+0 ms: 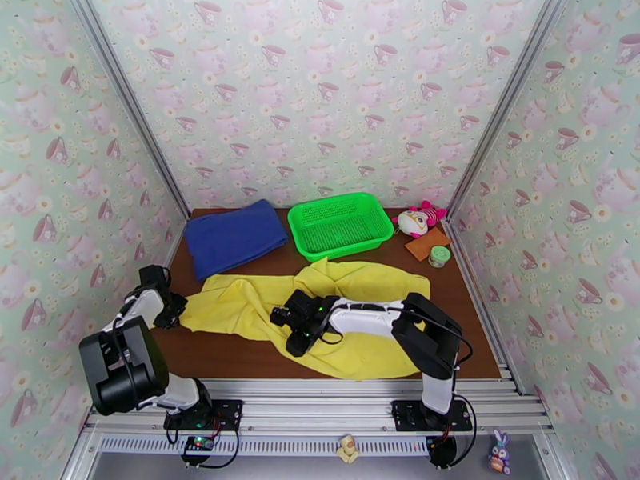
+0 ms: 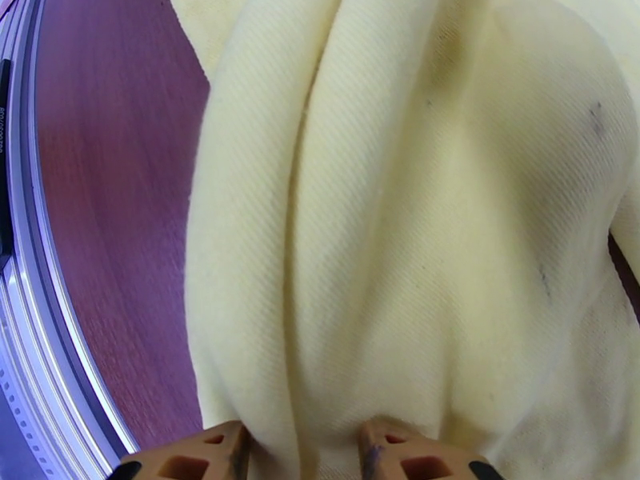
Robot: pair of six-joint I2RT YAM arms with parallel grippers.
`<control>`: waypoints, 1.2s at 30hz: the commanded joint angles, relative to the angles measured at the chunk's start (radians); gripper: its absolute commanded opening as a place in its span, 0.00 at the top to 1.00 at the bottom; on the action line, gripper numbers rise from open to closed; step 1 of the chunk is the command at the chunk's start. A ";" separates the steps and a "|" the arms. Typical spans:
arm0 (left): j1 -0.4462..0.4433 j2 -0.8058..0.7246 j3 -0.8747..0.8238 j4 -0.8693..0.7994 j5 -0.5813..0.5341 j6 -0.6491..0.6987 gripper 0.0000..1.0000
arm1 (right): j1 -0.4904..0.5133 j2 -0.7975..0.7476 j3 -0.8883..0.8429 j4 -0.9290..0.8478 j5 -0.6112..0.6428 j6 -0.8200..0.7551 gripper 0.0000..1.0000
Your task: Fold and stack the trousers
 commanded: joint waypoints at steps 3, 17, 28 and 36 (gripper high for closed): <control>0.006 -0.010 -0.025 -0.004 0.050 -0.003 0.77 | -0.004 0.031 0.031 -0.032 0.012 -0.015 0.59; 0.006 -0.069 -0.029 -0.028 0.058 0.005 0.69 | -0.004 0.071 0.058 -0.060 0.002 -0.022 0.59; 0.004 -0.043 -0.055 0.003 0.063 0.014 0.62 | -0.004 0.103 0.072 -0.075 0.000 -0.028 0.59; 0.049 -0.058 -0.097 0.006 -0.065 -0.018 0.62 | -0.003 0.127 0.086 -0.090 -0.005 -0.030 0.59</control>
